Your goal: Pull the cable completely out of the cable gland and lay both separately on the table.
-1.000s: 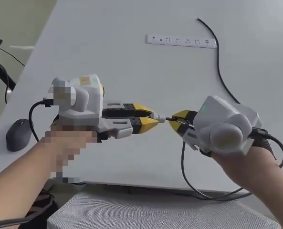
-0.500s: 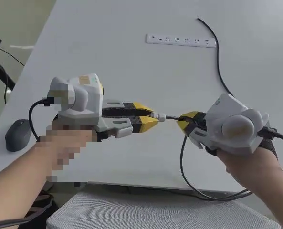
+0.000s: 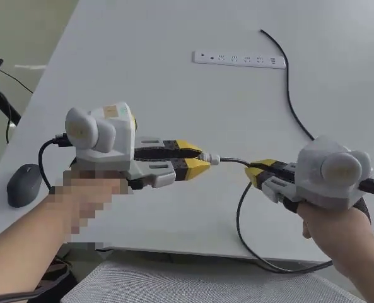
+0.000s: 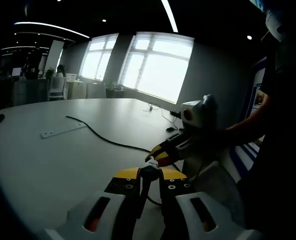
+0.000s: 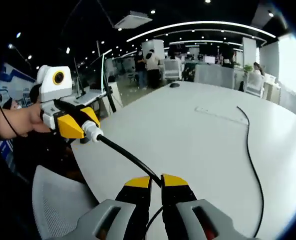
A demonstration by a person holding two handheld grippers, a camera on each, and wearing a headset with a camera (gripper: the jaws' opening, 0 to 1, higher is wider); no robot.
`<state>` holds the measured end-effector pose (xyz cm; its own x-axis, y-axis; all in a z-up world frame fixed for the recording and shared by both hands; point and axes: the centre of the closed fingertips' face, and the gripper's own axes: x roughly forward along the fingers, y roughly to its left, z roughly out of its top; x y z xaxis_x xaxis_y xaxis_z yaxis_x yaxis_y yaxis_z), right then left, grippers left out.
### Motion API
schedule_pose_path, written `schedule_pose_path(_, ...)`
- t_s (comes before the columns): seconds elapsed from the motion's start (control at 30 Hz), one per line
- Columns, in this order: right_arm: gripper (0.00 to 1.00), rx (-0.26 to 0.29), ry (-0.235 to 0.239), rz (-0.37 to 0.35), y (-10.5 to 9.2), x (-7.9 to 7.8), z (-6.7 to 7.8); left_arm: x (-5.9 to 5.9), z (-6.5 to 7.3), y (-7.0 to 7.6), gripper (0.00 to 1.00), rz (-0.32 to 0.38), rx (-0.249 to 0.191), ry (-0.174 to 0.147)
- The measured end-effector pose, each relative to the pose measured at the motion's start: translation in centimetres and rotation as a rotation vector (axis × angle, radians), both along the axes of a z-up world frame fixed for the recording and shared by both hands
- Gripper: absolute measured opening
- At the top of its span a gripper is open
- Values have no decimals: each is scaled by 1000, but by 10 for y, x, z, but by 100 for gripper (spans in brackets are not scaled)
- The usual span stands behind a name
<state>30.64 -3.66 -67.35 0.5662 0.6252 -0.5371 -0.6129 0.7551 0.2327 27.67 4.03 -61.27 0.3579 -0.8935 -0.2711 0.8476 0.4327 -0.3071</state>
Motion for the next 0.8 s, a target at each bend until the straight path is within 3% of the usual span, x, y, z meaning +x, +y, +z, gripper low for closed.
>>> schedule_pose_path(0.07, 2, -14, -2, -13, -6, 4, -3, 1, 2, 1, 15, 6, -11, 0)
schedule_pose_path(0.17, 2, 8, 9, -34, -10, 6, -5, 2, 2, 1, 15, 10, -12, 0)
schedule_pose_path(0.47, 2, -31, 12, -24, -9, -3, -16, -3, -1, -1, 15, 1, 2, 2)
schedule_pose_path(0.7, 2, -35, -1, -25, -8, -5, -11, -4, 0, -2, 15, 1, 2, 1)
schedule_pose_path(0.8, 2, -70, -22, -1, -7, -7, -11, -5, 0, -3, 15, -1, -4, 7)
